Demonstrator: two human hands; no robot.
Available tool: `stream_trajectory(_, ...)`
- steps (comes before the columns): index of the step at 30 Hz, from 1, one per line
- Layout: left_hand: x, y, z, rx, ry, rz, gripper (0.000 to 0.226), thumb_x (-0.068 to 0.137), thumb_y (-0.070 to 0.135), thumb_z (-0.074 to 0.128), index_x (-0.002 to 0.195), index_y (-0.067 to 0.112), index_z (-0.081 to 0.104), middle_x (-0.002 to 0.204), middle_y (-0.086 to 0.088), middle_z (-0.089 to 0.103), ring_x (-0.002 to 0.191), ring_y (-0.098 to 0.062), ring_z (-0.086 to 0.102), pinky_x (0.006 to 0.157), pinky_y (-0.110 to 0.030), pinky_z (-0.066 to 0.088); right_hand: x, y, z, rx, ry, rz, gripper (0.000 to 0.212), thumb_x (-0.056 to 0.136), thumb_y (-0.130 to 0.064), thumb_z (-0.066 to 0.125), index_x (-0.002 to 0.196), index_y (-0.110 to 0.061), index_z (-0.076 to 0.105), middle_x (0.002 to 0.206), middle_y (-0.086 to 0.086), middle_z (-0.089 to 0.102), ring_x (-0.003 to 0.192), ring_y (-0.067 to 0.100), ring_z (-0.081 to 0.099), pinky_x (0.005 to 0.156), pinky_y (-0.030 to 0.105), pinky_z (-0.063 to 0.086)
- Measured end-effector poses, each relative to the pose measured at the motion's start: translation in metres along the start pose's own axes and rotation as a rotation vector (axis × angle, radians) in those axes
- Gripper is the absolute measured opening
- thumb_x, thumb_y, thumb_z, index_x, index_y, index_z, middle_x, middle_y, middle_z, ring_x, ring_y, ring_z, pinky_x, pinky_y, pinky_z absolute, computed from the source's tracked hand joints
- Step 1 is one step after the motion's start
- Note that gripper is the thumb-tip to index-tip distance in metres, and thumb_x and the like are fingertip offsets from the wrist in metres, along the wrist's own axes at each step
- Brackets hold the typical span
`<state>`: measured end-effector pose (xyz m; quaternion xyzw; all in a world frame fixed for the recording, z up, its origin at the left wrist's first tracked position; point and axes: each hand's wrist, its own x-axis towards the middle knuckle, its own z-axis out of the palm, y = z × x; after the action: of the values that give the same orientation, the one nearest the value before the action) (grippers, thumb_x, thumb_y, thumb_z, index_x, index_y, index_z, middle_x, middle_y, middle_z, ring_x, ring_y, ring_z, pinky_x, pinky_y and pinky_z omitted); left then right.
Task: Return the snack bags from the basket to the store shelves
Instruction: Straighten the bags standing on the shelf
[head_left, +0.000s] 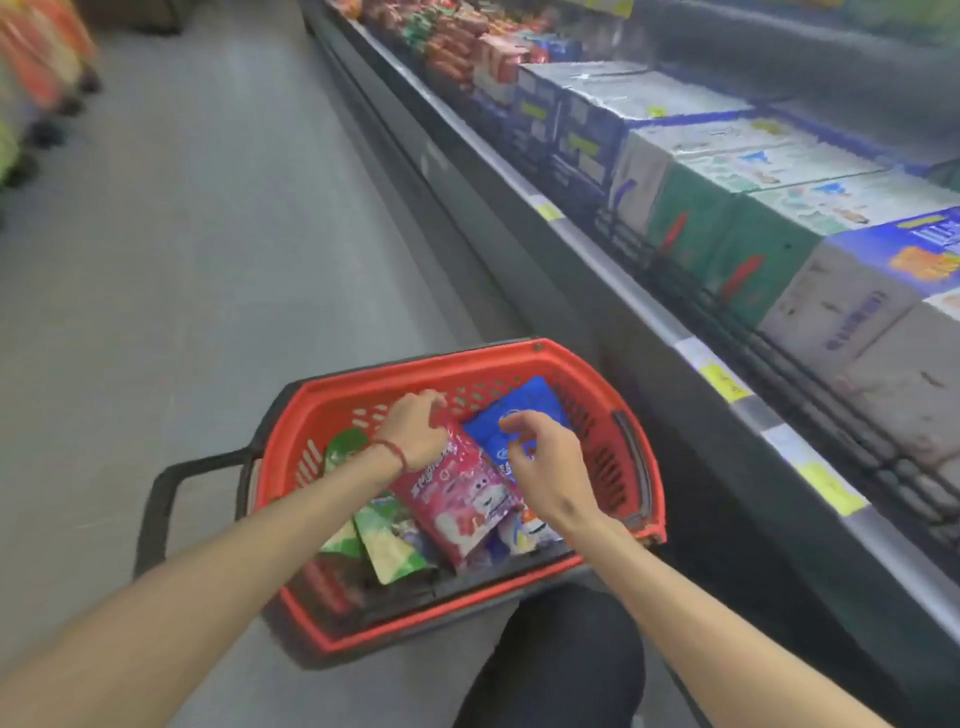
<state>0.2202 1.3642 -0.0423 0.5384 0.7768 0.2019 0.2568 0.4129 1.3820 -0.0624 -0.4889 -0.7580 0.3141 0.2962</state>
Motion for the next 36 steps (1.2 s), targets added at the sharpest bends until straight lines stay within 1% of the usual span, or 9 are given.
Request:
stream_trajectory(5,-0.025,-0.074,-0.003,0.184,-0.208,-0.268,0.023,0.089,0.020,0.058,0.109,0.008,0.061,0.098,-0.012,0.064,0.101,-0.031,0.065,0.067,-0.028,0.042,0.008,0.017,0.049,-0.087,-0.268,0.145,0.058,0.090,-0.019,0.066,0.145,-0.011,0.048,0.143,0.007,0.054,0.134,0.023,0.049,0.109,0.038,0.041)
stream_trajectory(9,-0.035,-0.101,0.000,0.345,-0.251,-0.353,0.072,0.095,0.038,0.053,0.151,0.005,0.022,0.123,-0.014,0.060,0.091,-0.024,0.061,0.069,-0.030,0.046,0.011,0.029,0.072,-0.153,-0.441,0.196,0.088,0.089,-0.022,0.069,0.160,-0.011,0.018,0.162,0.009,0.032,0.148,0.026,0.033,0.118,0.045,0.034)
stream_trajectory(13,-0.034,-0.098,0.013,0.363,-0.320,-0.391,0.089,0.096,0.047,0.048,0.155,0.005,-0.005,0.108,-0.012,0.065,0.081,-0.023,0.069,0.067,-0.032,0.057,0.016,0.034,0.080,-0.293,-0.432,0.187,0.104,0.086,-0.036,0.078,0.161,-0.010,0.012,0.160,0.012,0.034,0.148,0.031,0.031,0.118,0.048,0.033)
stream_trajectory(19,-0.032,-0.098,0.019,0.083,-0.354,-0.515,0.100,0.093,0.036,0.059,0.153,0.010,-0.017,0.127,-0.018,0.058,0.062,-0.017,0.062,0.054,-0.027,0.055,0.009,0.037,0.089,-0.143,-0.641,0.411,0.115,0.087,-0.034,0.079,0.162,-0.011,-0.005,0.165,0.014,0.027,0.149,0.033,0.033,0.117,0.043,0.035)
stream_trajectory(24,-0.028,-0.102,0.034,-0.144,-0.255,-0.608,0.112,0.091,0.026,0.066,0.149,0.011,-0.030,0.073,-0.004,0.052,0.064,-0.018,0.057,0.075,-0.034,0.059,0.012,0.035,0.092,-0.208,-0.681,0.396,0.062,0.089,-0.029,0.077,0.138,-0.011,0.043,0.133,0.010,0.060,0.107,0.021,0.057,0.093,0.034,0.051)
stream_trajectory(27,-0.026,-0.103,0.044,-0.238,-0.197,-0.657,0.114,0.087,0.022,0.071,0.150,0.008,-0.024,0.115,-0.013,0.059,0.078,-0.021,0.060,0.079,-0.037,0.060,0.014,0.032,0.095,-0.220,-0.701,0.416,0.058,0.090,-0.032,0.075,0.133,-0.010,0.044,0.130,0.008,0.057,0.115,0.026,0.057,0.091,0.034,0.048)
stream_trajectory(29,-0.026,-0.103,0.048,-0.293,-0.184,-0.695,0.108,0.084,0.019,0.075,0.153,0.004,-0.006,0.144,-0.018,0.042,0.093,-0.025,0.058,0.078,-0.039,0.060,0.015,0.030,0.099,-0.225,-0.691,0.417,0.065,0.089,-0.033,0.077,0.137,-0.008,0.041,0.133,0.010,0.056,0.122,0.029,0.056,0.097,0.039,0.049)
stream_trajectory(31,-0.026,-0.102,0.052,-0.333,-0.189,-0.706,0.103,0.080,0.019,0.080,0.152,0.004,0.007,0.148,-0.018,0.038,0.108,-0.030,0.056,0.084,-0.044,0.058,0.015,0.030,0.101,-0.234,-0.689,0.416,0.066,0.088,-0.029,0.078,0.137,-0.008,0.039,0.133,0.013,0.057,0.121,0.031,0.057,0.101,0.044,0.051)
stream_trajectory(36,-0.029,-0.094,0.071,-0.393,-0.215,-0.704,0.117,0.081,0.012,0.076,0.150,0.021,-0.019,0.142,-0.024,0.041,0.111,-0.036,0.058,0.090,-0.047,0.054,0.015,0.032,0.097,-0.290,-0.699,0.357,0.063,0.089,-0.019,0.076,0.141,-0.013,0.040,0.133,0.013,0.059,0.121,0.032,0.058,0.102,0.043,0.051)
